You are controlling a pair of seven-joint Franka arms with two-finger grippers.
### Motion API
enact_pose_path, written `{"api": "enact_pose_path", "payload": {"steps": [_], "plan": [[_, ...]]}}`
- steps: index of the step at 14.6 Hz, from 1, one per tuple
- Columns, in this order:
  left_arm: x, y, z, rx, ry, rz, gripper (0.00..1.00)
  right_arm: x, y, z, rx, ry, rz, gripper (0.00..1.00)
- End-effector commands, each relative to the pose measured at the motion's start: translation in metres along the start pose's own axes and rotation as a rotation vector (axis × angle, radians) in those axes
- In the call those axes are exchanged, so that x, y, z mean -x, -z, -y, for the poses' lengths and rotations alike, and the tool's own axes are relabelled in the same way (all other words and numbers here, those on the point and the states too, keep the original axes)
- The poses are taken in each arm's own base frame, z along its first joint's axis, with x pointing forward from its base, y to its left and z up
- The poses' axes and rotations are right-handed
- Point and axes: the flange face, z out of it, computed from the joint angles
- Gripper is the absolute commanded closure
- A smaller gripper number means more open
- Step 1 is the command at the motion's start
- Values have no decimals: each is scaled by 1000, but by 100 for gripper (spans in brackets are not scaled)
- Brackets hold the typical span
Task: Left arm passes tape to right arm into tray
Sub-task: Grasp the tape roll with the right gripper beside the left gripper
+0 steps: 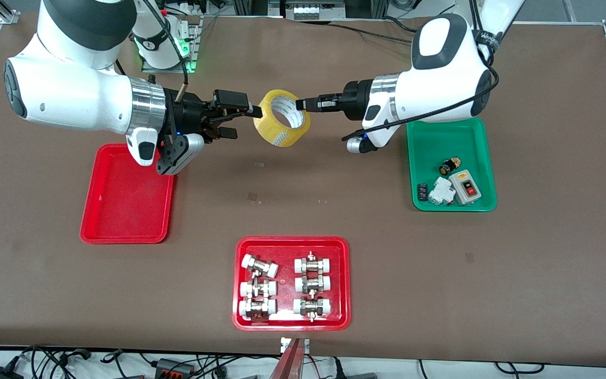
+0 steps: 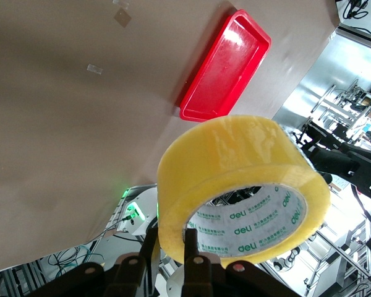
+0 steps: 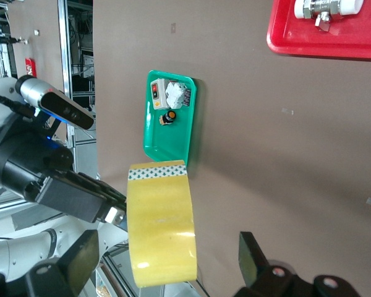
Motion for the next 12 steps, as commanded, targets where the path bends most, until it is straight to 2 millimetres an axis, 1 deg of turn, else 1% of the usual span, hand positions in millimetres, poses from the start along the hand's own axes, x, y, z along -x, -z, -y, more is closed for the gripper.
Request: {"api": "enact_pose_path", "payload": {"steps": [1,5,9,10,12], "plan": [[4,11,-8,16,-26,24,100,-5,-5,2,-19,49,3,0],[4,11,-8,17,-25,24,100,-3,-12,11,-50,54,13,0],[4,11,-7,18,-24,24,100,-9,-23,4,-46,44,19,0],[4,11,-8,17,-25,24,100,-9,-26,5,-46,46,16,0],[4,11,-8,17,-28,23,100,-6,-35,16,-46,60,14,0]]}}
